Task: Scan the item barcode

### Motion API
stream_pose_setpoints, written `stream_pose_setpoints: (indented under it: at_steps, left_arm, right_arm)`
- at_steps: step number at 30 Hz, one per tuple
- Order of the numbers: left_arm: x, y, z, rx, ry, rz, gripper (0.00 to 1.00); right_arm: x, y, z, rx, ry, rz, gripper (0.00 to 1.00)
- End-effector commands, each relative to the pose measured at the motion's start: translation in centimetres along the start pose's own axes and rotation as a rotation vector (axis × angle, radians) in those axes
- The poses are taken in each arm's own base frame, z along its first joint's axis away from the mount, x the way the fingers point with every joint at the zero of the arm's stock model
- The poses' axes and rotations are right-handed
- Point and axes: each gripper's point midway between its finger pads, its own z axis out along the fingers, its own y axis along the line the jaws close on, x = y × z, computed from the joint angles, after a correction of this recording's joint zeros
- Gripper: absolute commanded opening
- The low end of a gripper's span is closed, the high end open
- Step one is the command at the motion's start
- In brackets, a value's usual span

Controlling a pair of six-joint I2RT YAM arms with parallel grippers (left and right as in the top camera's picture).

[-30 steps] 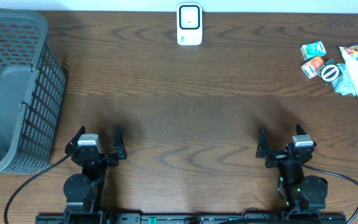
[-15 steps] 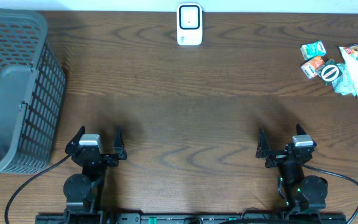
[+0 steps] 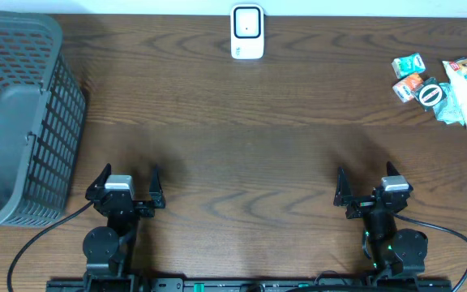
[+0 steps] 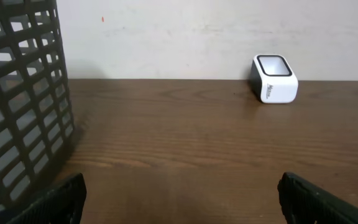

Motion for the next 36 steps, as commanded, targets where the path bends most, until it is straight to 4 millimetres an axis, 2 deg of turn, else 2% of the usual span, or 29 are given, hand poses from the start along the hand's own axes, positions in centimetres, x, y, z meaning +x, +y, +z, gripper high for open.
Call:
stream_pose_setpoints:
  at_steps: [1, 36]
  left_arm:
    - [1.61, -0.47, 0.10, 0.030, 0.045, 0.019, 0.97]
    - [1.58, -0.01, 0.12, 0.003, 0.044, 0.004, 0.98]
  right_arm:
    - [0.04, 0.04, -0.02, 0.001, -0.001, -0.016, 0.99]
    - [0.04, 0.04, -0.02, 0.001, -0.001, -0.016, 0.99]
